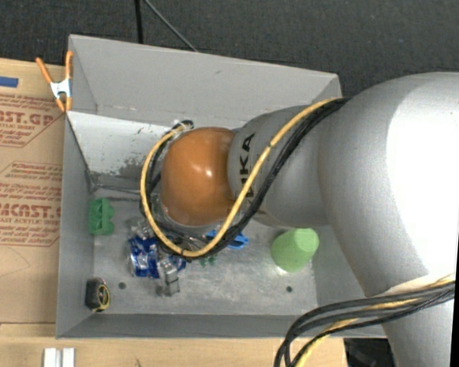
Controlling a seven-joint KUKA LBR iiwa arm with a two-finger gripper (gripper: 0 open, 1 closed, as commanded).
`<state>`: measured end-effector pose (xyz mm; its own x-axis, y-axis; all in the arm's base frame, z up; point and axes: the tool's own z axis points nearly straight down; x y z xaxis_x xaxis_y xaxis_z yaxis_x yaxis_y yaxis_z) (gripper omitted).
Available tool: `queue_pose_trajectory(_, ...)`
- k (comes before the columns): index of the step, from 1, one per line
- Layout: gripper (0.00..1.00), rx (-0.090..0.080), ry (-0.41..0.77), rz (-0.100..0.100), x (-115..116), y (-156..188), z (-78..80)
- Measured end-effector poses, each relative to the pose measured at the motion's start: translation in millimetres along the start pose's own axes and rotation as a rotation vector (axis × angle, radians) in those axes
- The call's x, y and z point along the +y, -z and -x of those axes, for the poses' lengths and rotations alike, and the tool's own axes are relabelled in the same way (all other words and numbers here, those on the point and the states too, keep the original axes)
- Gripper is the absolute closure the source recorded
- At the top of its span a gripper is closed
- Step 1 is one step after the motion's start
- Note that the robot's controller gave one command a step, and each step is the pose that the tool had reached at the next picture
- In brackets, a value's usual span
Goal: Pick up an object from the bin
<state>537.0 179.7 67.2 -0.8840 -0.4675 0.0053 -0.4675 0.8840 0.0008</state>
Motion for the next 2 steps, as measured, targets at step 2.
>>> queue_pose_trajectory(2, 1.00, -0.018, 0.010, -0.001, 44.8, 157.2, 52.4)
